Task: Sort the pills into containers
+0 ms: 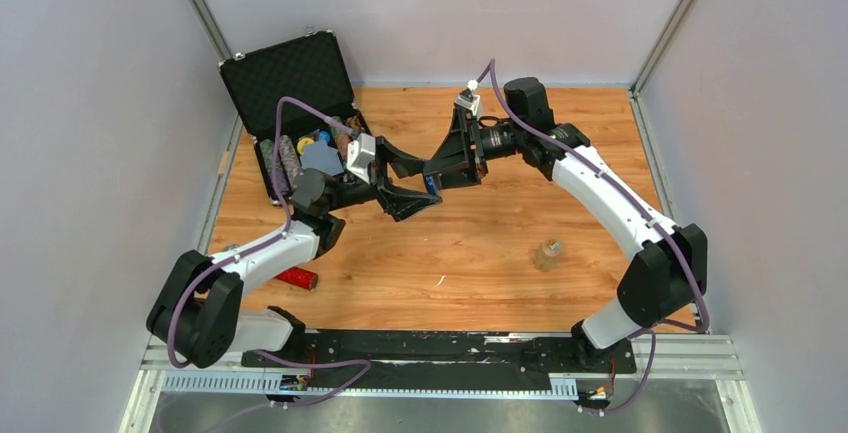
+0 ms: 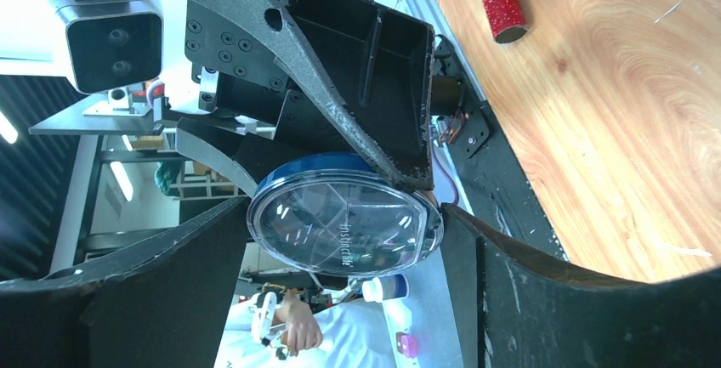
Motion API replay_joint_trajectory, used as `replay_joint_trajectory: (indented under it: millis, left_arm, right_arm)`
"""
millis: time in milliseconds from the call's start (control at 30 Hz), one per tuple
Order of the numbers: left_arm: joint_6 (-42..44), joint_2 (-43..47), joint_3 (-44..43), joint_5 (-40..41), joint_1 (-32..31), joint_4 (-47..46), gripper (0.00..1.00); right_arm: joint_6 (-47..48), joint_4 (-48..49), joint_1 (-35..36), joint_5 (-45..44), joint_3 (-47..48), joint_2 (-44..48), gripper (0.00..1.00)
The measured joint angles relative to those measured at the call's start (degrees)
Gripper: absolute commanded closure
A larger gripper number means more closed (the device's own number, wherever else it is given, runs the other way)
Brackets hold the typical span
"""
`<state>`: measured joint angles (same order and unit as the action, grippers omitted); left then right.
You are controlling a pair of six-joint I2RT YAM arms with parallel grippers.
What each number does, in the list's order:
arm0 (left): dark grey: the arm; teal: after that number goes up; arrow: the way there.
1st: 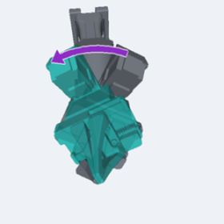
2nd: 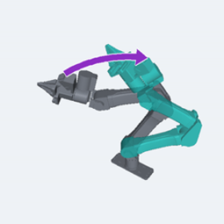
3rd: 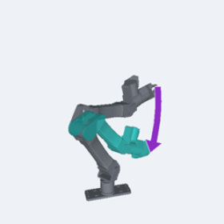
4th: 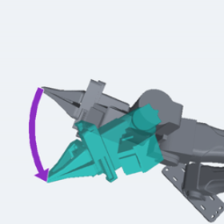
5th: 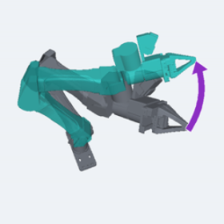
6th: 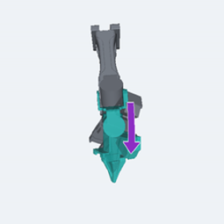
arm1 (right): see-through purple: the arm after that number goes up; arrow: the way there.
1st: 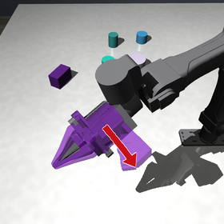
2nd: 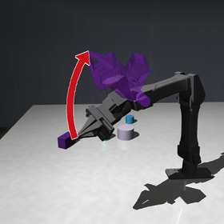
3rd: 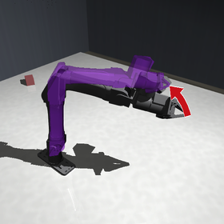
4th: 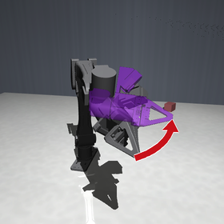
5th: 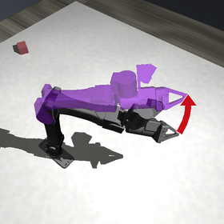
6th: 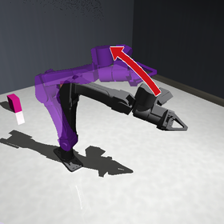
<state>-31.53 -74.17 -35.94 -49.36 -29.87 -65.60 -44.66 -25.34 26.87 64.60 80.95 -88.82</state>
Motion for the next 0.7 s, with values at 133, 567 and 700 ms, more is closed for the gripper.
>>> replay_joint_trajectory:
  millis: [133, 567, 700]
  left_arm:
    - [0.0, -0.5, -0.1, 0.0, 0.0, 0.9, 1.00]
    - [0.5, -1.2, -1.6, 0.1, 0.0, 4.5, 1.00]
    - [0.5, -1.4, -1.6, 0.5, 0.2, 4.6, 1.00]
  right_arm:
    - [1.0, 0.7, 0.1, -1.8, -0.4, 0.2, 0.09]
    - [4.2, 1.4, 1.1, -6.8, -1.4, 1.2, 0.38]
    - [3.8, 1.8, 1.1, -7.1, -1.4, 1.2, 0.51]
